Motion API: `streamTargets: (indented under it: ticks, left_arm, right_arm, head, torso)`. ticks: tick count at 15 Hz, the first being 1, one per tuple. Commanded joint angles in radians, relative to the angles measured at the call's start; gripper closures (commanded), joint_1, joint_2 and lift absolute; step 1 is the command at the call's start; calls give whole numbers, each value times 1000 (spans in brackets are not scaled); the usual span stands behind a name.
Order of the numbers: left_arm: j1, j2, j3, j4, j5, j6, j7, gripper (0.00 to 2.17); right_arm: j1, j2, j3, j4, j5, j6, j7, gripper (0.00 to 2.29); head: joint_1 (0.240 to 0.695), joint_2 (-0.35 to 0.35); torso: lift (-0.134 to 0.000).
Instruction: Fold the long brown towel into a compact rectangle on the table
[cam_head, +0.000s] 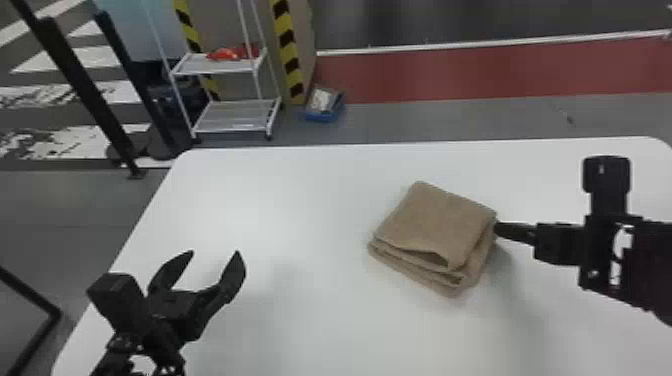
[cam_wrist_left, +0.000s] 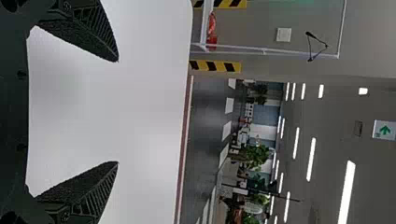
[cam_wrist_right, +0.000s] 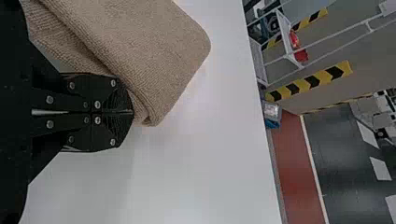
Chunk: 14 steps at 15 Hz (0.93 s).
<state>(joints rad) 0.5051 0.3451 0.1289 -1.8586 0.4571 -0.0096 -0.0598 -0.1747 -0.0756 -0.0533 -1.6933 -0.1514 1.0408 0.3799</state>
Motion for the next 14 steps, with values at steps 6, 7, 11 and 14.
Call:
streamTargets:
  ticks: [6,7,11,14]
  left_arm:
    - [10,0,1,-7,2,-13,0,97]
    - [12,2,1,-8,2,-13,0,97]
    - [24,9,8,-16,14,-28,0,97]
    - [41,18,23,-20,29,-59,2,97]
  right_arm:
    - [-101,60,105,164,0,-182,-26,2078]
    - [-109,69,115,190,0,-207,-27,2078]
    - [-114,76,136,218,-5,-271,-27,2078]
    - [-29,76,47,80,-53,-271,-29,2078]
  head:
    - [695,227]
    - [695,234]
    - [695,268]
    - [695,273]
  torso:
    - [-123]
    - [-123]
    - [-123]
    - [-123]
